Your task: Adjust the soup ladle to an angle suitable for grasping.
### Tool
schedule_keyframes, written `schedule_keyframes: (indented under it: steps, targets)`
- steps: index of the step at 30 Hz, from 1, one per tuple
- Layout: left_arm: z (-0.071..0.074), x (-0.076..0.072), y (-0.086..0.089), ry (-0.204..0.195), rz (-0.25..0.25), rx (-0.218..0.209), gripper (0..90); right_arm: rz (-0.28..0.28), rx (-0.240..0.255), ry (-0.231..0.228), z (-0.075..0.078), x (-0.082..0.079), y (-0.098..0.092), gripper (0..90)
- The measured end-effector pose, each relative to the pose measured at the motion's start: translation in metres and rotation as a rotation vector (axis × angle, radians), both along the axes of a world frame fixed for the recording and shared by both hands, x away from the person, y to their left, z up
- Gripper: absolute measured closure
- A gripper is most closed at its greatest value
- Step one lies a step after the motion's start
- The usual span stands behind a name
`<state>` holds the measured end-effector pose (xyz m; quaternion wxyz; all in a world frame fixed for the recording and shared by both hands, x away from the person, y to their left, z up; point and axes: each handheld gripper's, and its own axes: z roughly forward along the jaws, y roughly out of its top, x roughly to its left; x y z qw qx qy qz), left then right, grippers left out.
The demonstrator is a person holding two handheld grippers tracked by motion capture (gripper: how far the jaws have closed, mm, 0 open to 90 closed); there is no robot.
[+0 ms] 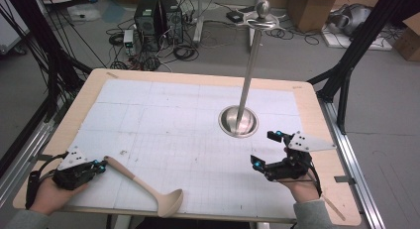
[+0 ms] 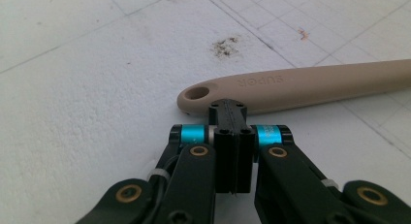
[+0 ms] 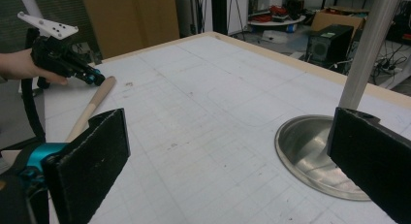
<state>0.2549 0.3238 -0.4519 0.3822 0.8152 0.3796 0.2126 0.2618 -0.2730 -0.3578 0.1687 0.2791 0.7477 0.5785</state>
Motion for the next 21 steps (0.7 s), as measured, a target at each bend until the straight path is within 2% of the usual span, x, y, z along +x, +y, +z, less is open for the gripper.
schedule_keyframes:
  steps: [12,18,21]
  targets:
    - [-0.001,0.007,-0.003,-0.016,-0.005,-0.012,90.0,-0.002,0.001,0.009,0.000,-0.001,0.000,0.1]
    - [0.001,0.018,-0.005,-0.031,-0.016,-0.052,90.0,0.001,-0.001,-0.004,0.002,-0.001,0.000,0.1]
    - [0.001,0.022,-0.008,-0.016,0.002,-0.032,90.0,-0.004,0.005,-0.009,0.004,-0.002,-0.002,0.1]
